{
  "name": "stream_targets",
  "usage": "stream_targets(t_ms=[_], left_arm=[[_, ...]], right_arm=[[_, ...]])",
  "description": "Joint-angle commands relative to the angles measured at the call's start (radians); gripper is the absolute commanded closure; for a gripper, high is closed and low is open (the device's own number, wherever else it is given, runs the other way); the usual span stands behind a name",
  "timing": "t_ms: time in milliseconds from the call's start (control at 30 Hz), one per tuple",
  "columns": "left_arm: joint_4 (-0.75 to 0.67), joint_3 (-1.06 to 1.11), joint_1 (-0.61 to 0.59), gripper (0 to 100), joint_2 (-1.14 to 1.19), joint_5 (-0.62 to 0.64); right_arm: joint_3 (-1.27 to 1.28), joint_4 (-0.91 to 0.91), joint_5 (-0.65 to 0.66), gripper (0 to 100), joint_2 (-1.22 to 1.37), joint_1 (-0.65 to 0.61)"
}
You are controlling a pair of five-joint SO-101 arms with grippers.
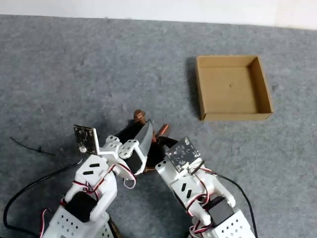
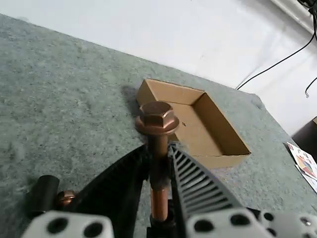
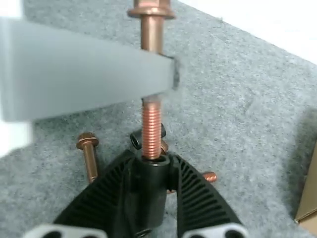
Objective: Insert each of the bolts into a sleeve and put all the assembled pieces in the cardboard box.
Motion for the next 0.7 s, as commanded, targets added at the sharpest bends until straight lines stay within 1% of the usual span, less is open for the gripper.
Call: stream_targets(t_ms=[0,200,367,567,667], left_arm=[[-0.021,-0.005,0.012,100,-0.012,-0.008],[-0.009,-0.005,0.012,100,-0.012,-0.006],[0.069,-0.021,0.091,100,-0.012,-0.009],[0.077,-0.018,0.087,100,-0.012,-0.009],[0.132,-0.024,0.091,100,-0.012,-0.009]], right_arm=[[-0.012,-0.002,0.009,99.4,-0.004,-0.002],[-0.012,-0.002,0.009,99.4,-0.004,-0.002],[-0.012,-0.002,0.009,99.4,-0.004,-0.001],[-0.01,-0.002,0.009,99.4,-0.004,-0.001],[-0.008,-0.002,0.009,99.4,-0.004,-0.001]])
